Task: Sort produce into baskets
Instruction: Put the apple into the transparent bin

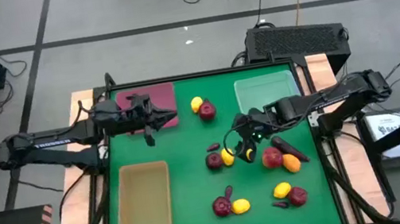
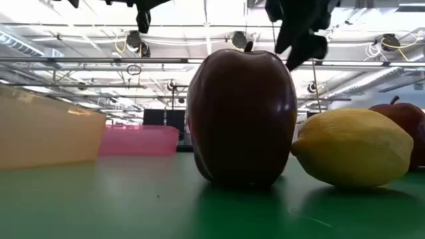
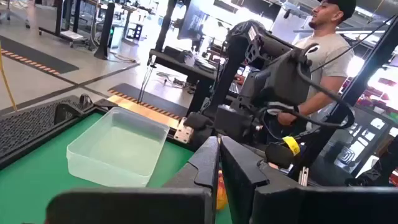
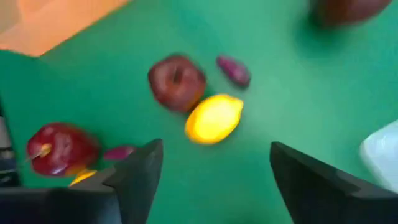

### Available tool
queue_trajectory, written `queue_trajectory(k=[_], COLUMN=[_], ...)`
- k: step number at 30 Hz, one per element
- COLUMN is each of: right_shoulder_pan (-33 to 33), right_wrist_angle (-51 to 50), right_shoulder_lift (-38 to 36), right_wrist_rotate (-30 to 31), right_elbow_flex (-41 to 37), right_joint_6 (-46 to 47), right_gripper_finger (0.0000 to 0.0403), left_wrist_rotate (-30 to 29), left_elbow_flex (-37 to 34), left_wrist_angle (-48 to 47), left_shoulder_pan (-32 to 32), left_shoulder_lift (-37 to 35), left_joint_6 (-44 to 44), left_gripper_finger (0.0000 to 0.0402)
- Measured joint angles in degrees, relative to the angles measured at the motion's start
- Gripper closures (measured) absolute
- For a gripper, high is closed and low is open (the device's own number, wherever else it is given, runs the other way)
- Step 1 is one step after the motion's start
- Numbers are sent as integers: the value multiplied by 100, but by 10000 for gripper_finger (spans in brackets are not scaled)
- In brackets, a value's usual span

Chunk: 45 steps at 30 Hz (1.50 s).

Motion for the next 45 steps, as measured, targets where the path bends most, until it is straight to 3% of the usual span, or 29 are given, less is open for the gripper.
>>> queue_trajectory(k=[5,12,21,32,38,41,45], right_shoulder_pan=[4,33,406,776,949,982,962], right_wrist_angle=[-707,-2059,-2248,-2027,-1631,-1576,-1574], right_shoulder_lift=[74,77,77,77,77,77,77], right_wrist_rotate=[-292,-284,-294,-287,-297,-297,-271], right_elbow_flex=[0,0,-239,-677,-899,-962,-964], right_joint_6=[896,2257,3477,3971,3940,3748,3552], right_gripper_finger=[78,85,88,89,89,89,89], left_wrist_rotate=[-5,-507,-935,-868,-1163,-1166,-1159], left_elbow_flex=[0,-5,-7,-7,-7,-9,-9], left_wrist_angle=[0,-31,-326,-559,-1068,-1329,-1317], left_shoulder_pan=[0,2,2,-13,-13,-11,-73], left_shoulder_lift=[0,0,0,0,77,222,522], left_joint_6=[2,7,0,-593,-1014,-1083,-1206], left_gripper_finger=[378,378,378,378,376,361,309])
